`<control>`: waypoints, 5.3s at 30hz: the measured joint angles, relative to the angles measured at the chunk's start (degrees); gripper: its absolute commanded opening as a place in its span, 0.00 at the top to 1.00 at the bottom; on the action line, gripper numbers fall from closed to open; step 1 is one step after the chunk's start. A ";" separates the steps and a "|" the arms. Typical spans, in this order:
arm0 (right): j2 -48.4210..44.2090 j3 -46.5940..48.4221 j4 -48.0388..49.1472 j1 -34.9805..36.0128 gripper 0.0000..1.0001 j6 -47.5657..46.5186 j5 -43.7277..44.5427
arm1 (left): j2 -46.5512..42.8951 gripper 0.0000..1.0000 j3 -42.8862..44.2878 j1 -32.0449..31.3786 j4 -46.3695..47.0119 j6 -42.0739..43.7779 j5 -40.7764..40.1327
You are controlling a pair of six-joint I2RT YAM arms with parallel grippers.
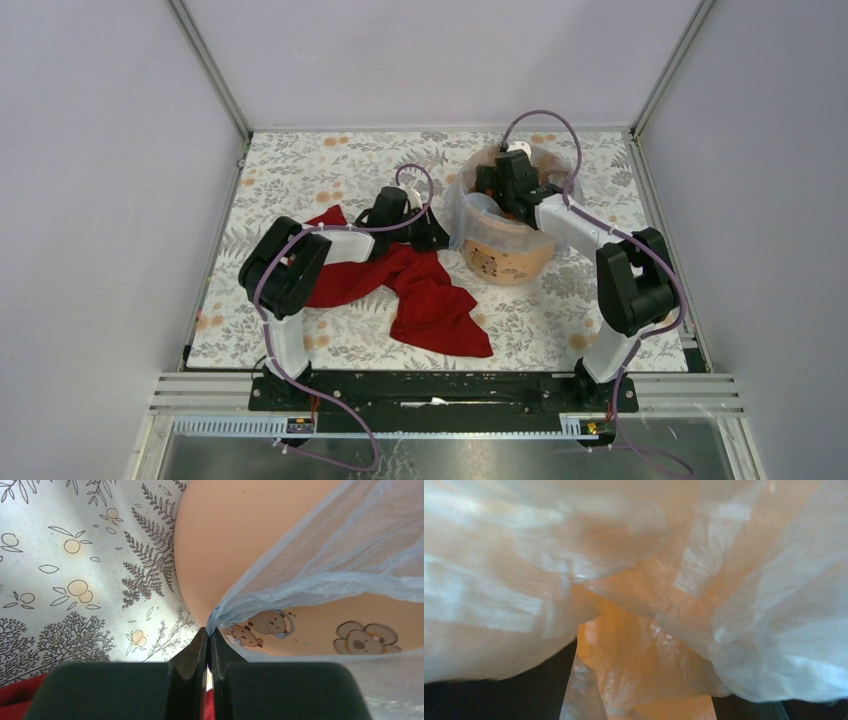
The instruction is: Put the trash bags into the trash bin
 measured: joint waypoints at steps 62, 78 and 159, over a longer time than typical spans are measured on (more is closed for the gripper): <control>-9.14 -0.96 -14.38 0.59 0.11 1.20 1.09 | 1.05 0.91 2.32 -2.10 -0.33 -0.63 0.02; -12.35 -4.15 -16.72 1.01 0.13 -0.02 6.27 | 1.49 0.86 2.34 -2.21 -0.15 -0.81 0.04; -37.35 11.85 -27.34 1.44 0.00 2.08 -4.55 | 20.57 0.20 18.75 -12.72 29.11 -28.30 2.95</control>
